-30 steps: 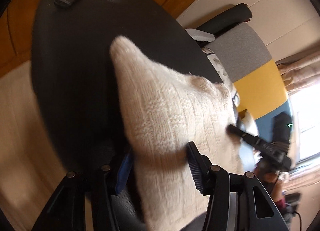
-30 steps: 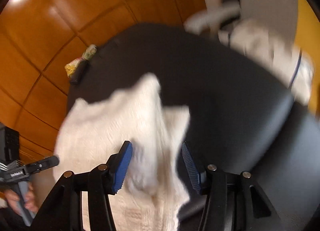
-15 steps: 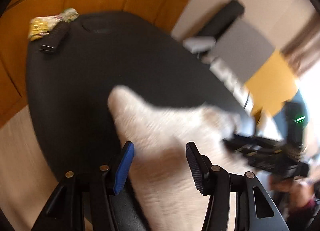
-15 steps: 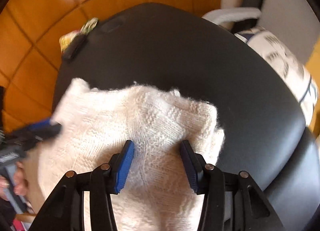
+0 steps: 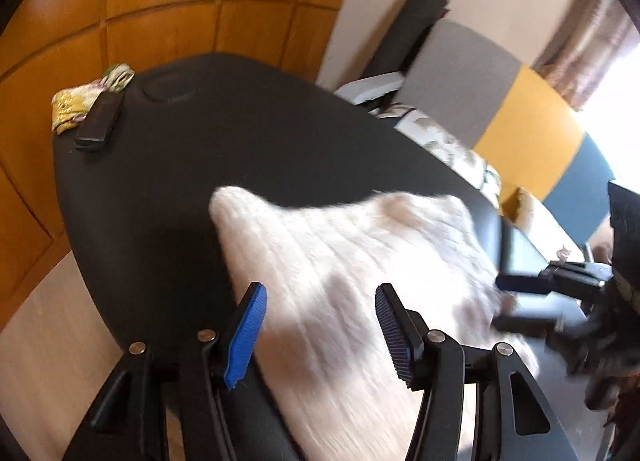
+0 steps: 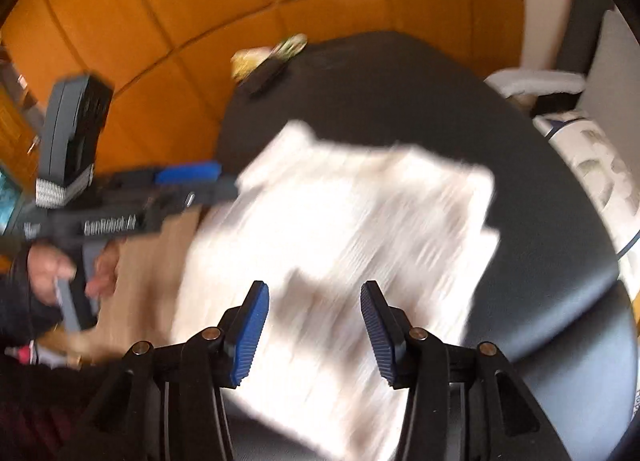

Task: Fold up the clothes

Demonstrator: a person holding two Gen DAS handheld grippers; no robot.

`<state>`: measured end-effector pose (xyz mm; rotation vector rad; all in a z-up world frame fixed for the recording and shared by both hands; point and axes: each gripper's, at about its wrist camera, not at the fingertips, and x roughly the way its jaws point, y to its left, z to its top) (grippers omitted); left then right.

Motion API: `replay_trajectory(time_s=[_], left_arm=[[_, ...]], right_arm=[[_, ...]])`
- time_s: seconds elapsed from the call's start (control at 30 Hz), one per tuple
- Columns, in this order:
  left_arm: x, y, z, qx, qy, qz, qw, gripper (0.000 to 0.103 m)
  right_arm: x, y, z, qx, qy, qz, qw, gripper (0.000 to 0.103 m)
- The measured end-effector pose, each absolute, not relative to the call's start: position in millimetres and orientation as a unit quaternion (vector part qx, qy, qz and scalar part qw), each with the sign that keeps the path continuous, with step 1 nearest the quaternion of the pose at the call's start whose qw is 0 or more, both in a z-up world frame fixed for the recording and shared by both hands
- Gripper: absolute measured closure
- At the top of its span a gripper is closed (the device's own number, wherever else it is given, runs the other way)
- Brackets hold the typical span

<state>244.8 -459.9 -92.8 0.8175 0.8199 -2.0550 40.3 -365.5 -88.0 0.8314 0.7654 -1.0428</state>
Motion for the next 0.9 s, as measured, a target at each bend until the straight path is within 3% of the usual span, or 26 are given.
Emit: replay_trajectory(time_s=[0.17,0.33,0.6,0.7,0.73,0.9], left_arm=[[223,-425,-114,0.357,0.280,-0.813,0.365,0.045],[215,-410,-137,0.371,0.251,-0.809,0.381,0.044],[228,-389,-105,0.344,0.262,-0.798,0.421,0.035],[238,-372,-77,0.316,0.236,-0.806,0.441,0.023],[243,-366,-68,0.303,0.226,-0.811,0.445,0.020],[264,-343,-33,0.258,0.195,-0.819,0.473,0.005]], right_arm=[[30,-335,-135,0.403,0.399,-0.491,0.661,0.056],[16,-317,-140,0.417,0.323,-0.542,0.654,0.056],[42,-288,-100,0.362,0.259,-0.658,0.607,0.049],[56,-271,-66,0.319,0.226,-0.692,0.607,0.031],[62,-267,-60,0.312,0.215,-0.701,0.604,0.019],[81,-272,-48,0.313,0.206,-0.736,0.563,0.019]])
